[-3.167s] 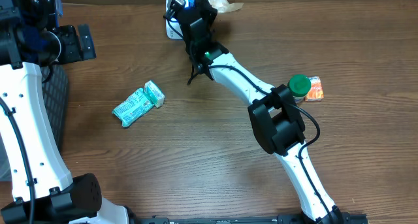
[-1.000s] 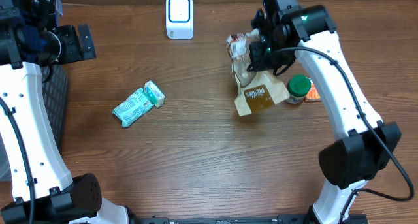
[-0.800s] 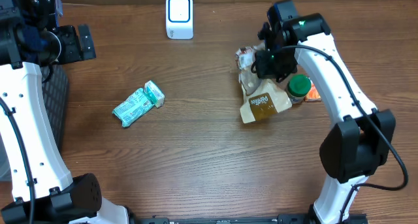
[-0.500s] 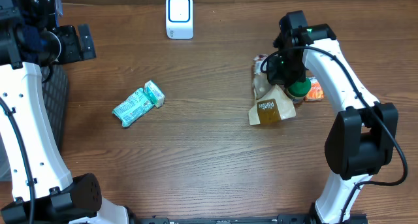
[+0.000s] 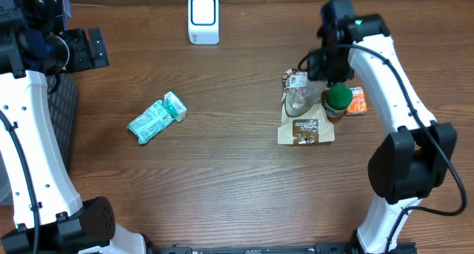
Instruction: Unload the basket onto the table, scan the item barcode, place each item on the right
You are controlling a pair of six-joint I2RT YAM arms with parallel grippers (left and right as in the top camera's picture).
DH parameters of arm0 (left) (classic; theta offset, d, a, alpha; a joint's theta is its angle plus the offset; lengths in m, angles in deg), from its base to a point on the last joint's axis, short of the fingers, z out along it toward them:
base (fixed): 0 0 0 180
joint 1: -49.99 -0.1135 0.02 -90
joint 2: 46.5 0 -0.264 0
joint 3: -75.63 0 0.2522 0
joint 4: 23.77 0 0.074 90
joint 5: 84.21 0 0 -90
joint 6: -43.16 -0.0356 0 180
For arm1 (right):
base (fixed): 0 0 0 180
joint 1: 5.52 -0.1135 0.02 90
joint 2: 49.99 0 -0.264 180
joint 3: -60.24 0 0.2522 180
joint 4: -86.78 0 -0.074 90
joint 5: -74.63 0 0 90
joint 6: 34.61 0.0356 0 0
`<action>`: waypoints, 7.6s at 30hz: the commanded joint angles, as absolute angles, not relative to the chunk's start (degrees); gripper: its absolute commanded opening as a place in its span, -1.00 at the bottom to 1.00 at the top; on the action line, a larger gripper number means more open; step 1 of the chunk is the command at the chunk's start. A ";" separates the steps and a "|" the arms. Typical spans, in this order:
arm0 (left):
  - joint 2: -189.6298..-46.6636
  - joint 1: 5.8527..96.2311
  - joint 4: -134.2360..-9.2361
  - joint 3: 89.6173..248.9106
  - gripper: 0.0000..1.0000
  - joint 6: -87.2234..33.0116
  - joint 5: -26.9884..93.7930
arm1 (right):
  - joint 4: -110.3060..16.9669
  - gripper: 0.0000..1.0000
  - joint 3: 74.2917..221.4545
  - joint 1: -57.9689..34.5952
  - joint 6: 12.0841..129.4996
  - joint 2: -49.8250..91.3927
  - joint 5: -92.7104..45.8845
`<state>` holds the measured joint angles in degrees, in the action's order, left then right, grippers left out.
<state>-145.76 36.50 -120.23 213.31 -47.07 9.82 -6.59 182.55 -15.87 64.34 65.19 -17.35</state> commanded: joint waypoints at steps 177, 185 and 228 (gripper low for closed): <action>-145.52 37.26 -120.01 214.35 0.99 -48.17 9.67 | -28.85 -0.31 168.12 -24.09 63.32 75.07 -40.82; -145.52 37.26 -120.01 214.35 0.99 -48.17 9.67 | -15.80 -0.38 178.48 -27.02 59.78 73.49 -29.78; -145.52 37.26 -120.01 214.35 0.99 -48.17 9.67 | -21.35 -0.60 171.86 -24.20 62.86 73.43 -38.68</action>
